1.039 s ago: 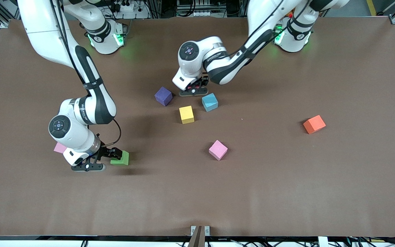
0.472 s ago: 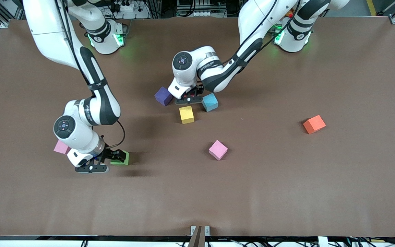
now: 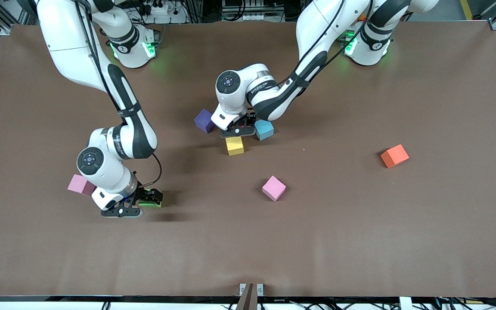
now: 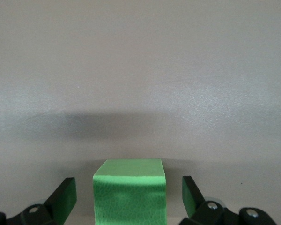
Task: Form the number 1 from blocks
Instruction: 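Place magenta beyond the yellow cube with the left gripper while the right grasps green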
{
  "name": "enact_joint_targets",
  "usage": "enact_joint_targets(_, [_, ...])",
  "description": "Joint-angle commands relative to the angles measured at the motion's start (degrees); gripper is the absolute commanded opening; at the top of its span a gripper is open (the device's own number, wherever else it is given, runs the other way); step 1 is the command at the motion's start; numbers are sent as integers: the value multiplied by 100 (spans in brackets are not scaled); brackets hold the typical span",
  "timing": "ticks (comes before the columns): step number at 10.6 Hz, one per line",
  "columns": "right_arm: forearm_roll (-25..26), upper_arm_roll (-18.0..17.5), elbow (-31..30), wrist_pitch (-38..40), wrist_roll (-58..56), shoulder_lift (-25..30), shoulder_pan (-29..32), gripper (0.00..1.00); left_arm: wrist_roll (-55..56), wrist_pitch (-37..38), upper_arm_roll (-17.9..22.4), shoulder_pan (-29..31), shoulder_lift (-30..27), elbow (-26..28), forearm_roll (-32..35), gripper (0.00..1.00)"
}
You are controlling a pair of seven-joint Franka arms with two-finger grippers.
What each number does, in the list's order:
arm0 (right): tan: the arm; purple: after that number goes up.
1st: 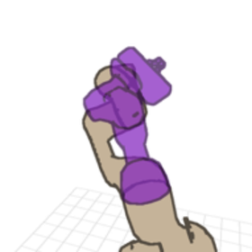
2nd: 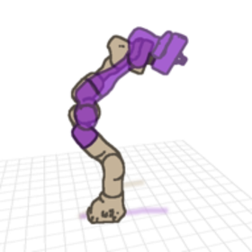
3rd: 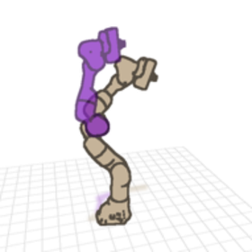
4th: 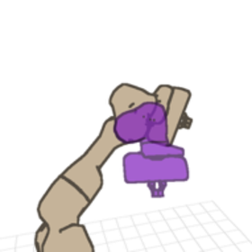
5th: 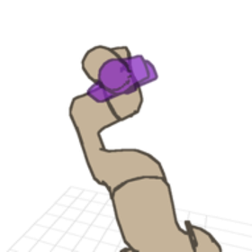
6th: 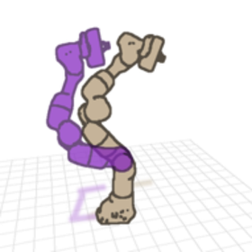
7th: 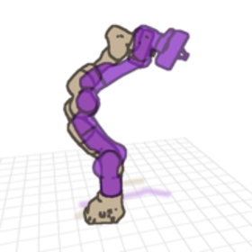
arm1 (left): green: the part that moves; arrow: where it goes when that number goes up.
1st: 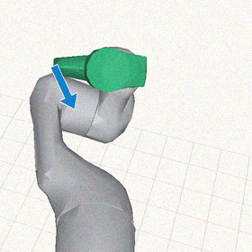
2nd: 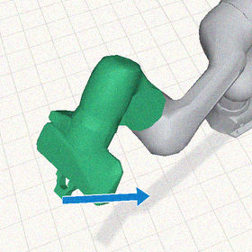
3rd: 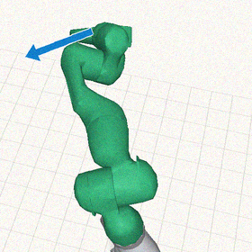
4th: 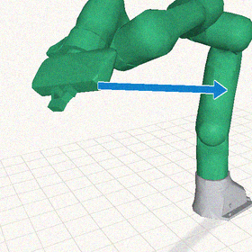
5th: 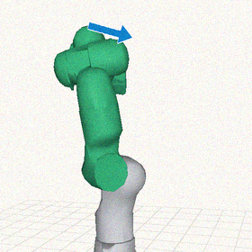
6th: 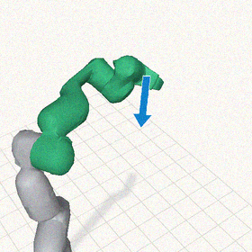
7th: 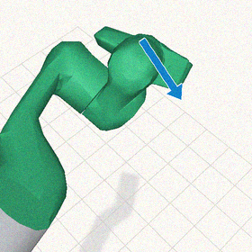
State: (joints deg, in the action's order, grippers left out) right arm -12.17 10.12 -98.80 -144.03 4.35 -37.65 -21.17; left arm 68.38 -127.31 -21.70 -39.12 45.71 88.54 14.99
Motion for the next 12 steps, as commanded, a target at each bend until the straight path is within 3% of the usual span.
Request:
enact_joint_targets(1, [-49,86,98,-3,-39,-67,-54,100,-97,136,70,-122,149,-240,145,0])
enact_joint_targets(3, [-40,95,19,-72,-39,-146,-150,100,-211,136,78,-122,219,-363,145,0])
enact_joint_targets(4, [-40,95,-86,-90,-39,-181,-150,94,-211,136,122,-114,219,-407,145,0])
enact_joint_targets(5, [-49,95,-113,-73,-39,-173,-150,77,-229,136,148,-122,219,-434,136,0])
enact_joint_targets(6, [-57,95,-122,-64,-4,-164,-142,57,-229,128,157,-105,219,-451,136,10])
enact_joint_targets(7, [-66,95,-113,-64,40,-155,-150,39,-237,119,227,-105,237,-539,136,51])
enact_joint_targets(8, [-92,95,-104,-38,57,-138,-150,29,-264,119,245,-113,263,-566,136,100])
enact_joint_targets(12, [-110,95,-139,277,162,309,-220,34,-19,101,237,-140,167,-522,153,100])
